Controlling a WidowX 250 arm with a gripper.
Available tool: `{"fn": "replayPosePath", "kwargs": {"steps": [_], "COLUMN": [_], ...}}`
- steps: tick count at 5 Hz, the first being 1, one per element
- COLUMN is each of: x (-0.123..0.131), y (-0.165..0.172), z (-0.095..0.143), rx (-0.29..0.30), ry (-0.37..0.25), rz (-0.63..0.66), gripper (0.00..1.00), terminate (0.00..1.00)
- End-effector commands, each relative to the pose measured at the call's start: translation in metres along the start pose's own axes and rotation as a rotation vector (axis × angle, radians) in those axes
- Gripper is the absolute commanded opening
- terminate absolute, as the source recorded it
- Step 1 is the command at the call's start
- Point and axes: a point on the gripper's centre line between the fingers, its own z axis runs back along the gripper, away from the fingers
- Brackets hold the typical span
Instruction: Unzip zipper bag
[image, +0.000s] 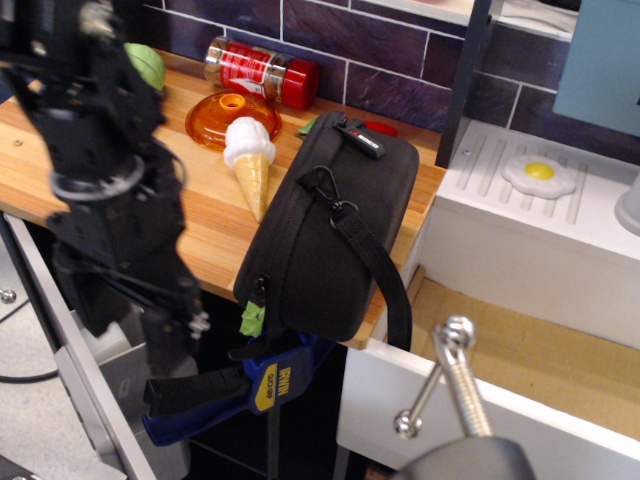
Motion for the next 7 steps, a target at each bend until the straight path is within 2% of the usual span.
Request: {"fn": "replayPosePath", "kwargs": {"steps": [1,2,4,5,7], "x": [0.028,0.038,0.057,0.063,0.061], "y": [-0.026,-0.029,-0.031,-0.031,-0.031], "z": [-0.01,-0.011,0.002,0.004,0.013], "rx": [0.021,0.026,0.019,0.011,-0.003], "ry": [-0.051,-0.062,-0.149,-0.163,-0.179], "rz": [0.069,0.084,0.106,0.124,0.129], "gripper": [1.0,1.0,1.0,0.0,0.0], "terminate": [0.0,0.0,0.0,0.0,0.0]}}
